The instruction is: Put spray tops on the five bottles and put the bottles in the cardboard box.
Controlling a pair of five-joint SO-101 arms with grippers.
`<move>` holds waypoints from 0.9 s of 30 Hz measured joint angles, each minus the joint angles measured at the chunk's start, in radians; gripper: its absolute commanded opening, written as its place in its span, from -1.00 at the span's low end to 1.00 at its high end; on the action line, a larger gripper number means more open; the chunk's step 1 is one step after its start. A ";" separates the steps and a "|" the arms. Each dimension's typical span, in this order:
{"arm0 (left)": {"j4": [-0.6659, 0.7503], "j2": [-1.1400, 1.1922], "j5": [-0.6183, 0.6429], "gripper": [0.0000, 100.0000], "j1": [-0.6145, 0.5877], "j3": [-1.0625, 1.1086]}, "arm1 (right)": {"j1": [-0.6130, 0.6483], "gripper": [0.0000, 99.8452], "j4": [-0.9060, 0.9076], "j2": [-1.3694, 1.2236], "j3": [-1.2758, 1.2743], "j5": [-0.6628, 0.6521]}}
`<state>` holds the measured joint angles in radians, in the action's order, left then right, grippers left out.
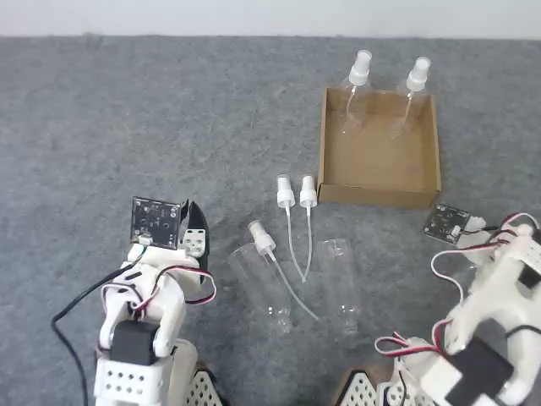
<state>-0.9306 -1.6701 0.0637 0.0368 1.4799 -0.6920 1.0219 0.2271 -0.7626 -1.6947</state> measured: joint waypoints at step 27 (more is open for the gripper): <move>0.000 0.000 0.000 -0.98 0.000 0.000 | 0.084 -0.70 -0.003 -0.120 0.140 1.329</move>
<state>-0.9306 -1.6701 0.0637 0.0368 1.4799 -0.6076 1.0188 0.1074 -0.6229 -0.3659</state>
